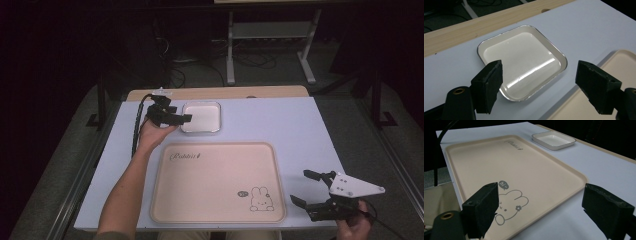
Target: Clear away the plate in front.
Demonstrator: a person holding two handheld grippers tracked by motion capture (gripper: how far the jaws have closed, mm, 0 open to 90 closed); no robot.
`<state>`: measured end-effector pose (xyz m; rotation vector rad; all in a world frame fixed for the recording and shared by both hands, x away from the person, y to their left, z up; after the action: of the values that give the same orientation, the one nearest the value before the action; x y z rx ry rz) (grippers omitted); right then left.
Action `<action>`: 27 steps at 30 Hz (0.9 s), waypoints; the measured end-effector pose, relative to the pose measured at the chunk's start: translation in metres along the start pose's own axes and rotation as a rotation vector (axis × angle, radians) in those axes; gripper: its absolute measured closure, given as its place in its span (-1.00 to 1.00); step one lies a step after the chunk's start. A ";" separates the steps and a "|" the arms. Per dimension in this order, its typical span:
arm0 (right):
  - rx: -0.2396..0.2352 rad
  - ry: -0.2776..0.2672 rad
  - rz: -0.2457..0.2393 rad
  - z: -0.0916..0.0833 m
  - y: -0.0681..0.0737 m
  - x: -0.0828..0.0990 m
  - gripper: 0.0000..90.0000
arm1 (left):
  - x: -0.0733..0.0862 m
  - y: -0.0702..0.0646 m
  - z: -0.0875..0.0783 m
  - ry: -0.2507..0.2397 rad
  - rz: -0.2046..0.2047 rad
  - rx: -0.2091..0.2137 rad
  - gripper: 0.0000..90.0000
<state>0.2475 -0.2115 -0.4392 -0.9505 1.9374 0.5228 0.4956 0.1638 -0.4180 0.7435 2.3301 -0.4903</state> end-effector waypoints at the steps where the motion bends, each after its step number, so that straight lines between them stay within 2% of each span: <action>1: -0.001 -0.001 0.002 0.000 0.000 0.000 -0.71 | -0.003 0.001 0.003 -0.002 -0.011 0.007 -0.51; 5: -0.007 -0.002 0.000 -0.001 0.000 0.000 -0.71 | -0.009 0.008 0.016 0.021 -0.051 0.010 -0.48; 8: -0.010 -0.001 -0.006 -0.001 0.001 0.000 -0.71 | -0.008 0.015 0.026 0.055 -0.079 -0.007 -0.46; 11: -0.017 0.003 -0.012 0.000 0.003 0.000 -0.71 | -0.004 0.020 0.033 0.071 -0.112 -0.015 -0.42; 15: -0.024 0.009 -0.020 0.001 0.004 0.000 -0.71 | 0.001 0.028 0.038 0.101 -0.131 -0.039 -0.34; 19: -0.022 0.004 -0.020 0.000 0.003 -0.001 -0.71 | 0.004 0.037 0.043 0.104 -0.188 -0.052 -0.27; 20: -0.022 0.003 -0.018 -0.001 0.003 0.000 -0.71 | 0.007 0.039 0.046 0.123 -0.201 -0.064 -0.20; 25: -0.020 0.002 -0.014 -0.002 0.002 0.000 -0.71 | 0.014 0.040 0.055 0.168 -0.233 -0.075 -0.08; 27: -0.018 0.001 -0.015 -0.002 0.002 0.000 -0.71 | 0.016 0.041 0.058 0.177 -0.242 -0.093 -0.03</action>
<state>0.2447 -0.2116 -0.4381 -0.9765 1.9281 0.5323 0.5373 0.1723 -0.4768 0.4800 2.6061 -0.4310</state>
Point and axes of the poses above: each handheld gripper's, and its own axes: z roughly forward along the jaws, x roughly out of its underside, y roughly to its left, the point moved 8 cm from there along z, roughly forward along the jaws, and after that the axes turned 7 degrees about y, right-handed, at the moved point
